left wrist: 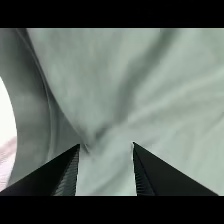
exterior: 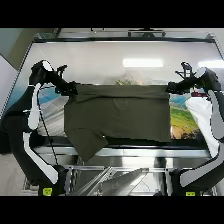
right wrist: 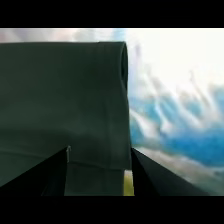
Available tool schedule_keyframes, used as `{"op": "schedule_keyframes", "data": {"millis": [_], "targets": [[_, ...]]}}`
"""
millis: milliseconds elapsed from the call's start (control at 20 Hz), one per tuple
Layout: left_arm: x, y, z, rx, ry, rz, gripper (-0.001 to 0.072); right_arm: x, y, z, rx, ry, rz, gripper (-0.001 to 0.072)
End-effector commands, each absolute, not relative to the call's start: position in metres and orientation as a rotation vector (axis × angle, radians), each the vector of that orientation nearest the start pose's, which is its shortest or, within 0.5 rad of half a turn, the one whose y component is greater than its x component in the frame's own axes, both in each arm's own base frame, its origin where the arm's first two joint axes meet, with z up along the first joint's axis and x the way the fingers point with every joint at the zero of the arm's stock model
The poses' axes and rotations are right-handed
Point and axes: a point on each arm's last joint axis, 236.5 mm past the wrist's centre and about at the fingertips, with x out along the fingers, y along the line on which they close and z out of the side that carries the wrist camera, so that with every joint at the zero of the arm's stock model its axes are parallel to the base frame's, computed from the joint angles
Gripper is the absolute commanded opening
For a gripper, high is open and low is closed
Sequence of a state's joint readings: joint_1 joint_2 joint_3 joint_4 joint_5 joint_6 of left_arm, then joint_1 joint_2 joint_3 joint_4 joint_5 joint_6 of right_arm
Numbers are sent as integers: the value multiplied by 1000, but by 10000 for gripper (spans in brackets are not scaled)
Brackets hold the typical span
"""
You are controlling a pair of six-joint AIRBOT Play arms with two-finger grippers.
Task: Fold the shirts.
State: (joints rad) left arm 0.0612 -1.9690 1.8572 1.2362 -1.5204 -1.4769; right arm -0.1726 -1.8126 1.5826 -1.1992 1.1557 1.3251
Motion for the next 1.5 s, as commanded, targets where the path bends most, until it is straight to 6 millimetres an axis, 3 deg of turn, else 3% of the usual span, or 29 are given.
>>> {"op": "schedule_keyframes", "data": {"millis": [0, 50, 150, 300, 400, 550, 700, 850, 1100, 1300, 1450], "targets": [[451, -43, -26, -251, 1649, -292, 344, 459, -16, -30, 280, 1387, 215, 437], [442, -42, -14, -251, 1654, -291, 344, 443, -22, -20, 290, 1413, 220, 438], [414, -39, 1, -259, 1663, -287, 344, 407, -32, -21, 343, 1470, 197, 438], [345, -33, 3, -298, 1677, -263, 344, 331, -36, -47, 429, 1566, 165, 438], [299, -30, -5, -336, 1652, -221, 345, 294, -36, -65, 497, 1576, 113, 438], [231, -28, -26, -404, 1672, -164, 345, 269, -20, -89, 576, 1566, 121, 438], [186, -32, -47, -462, 1729, -137, 345, 267, 6, -102, 661, 1526, 195, 438], [166, -36, -60, -484, 1731, -121, 345, 266, 19, -112, 717, 1518, 233, 438], [151, -42, -76, -503, 1730, -108, 345, 259, 42, -124, 717, 1580, 295, 437], [162, -71, -93, -636, 1700, -195, 345, 265, 57, -120, 718, 1561, 328, 437], [160, -74, -116, -623, 1762, -188, 345, 264, 58, -119, 723, 1566, 335, 437]]}}
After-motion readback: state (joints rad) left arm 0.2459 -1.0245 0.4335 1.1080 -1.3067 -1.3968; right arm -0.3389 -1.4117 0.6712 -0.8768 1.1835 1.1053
